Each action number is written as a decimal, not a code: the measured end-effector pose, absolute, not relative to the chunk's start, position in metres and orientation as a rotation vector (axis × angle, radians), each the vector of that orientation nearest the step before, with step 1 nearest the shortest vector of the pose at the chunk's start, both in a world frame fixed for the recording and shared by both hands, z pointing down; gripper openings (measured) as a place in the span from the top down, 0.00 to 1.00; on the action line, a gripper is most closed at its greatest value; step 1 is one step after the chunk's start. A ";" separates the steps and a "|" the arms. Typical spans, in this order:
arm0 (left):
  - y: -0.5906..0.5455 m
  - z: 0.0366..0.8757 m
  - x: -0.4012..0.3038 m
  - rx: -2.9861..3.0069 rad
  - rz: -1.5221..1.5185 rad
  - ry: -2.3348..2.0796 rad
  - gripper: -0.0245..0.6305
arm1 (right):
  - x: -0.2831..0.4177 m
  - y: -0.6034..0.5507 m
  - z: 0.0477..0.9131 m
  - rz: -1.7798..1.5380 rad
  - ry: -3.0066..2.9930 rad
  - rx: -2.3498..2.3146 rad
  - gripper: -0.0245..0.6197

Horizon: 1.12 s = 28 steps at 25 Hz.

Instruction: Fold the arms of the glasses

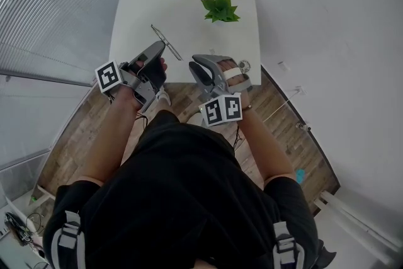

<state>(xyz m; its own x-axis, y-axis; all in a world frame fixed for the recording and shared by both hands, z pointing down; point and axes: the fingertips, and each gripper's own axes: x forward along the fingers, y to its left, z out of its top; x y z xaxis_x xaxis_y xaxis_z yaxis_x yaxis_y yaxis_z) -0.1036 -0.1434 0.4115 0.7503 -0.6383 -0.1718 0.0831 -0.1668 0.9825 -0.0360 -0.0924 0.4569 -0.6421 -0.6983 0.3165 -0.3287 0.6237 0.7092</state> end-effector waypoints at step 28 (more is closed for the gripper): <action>-0.140 0.428 -0.098 1.620 -0.642 -0.412 0.94 | 0.008 -0.135 0.414 -0.128 -2.796 1.258 0.94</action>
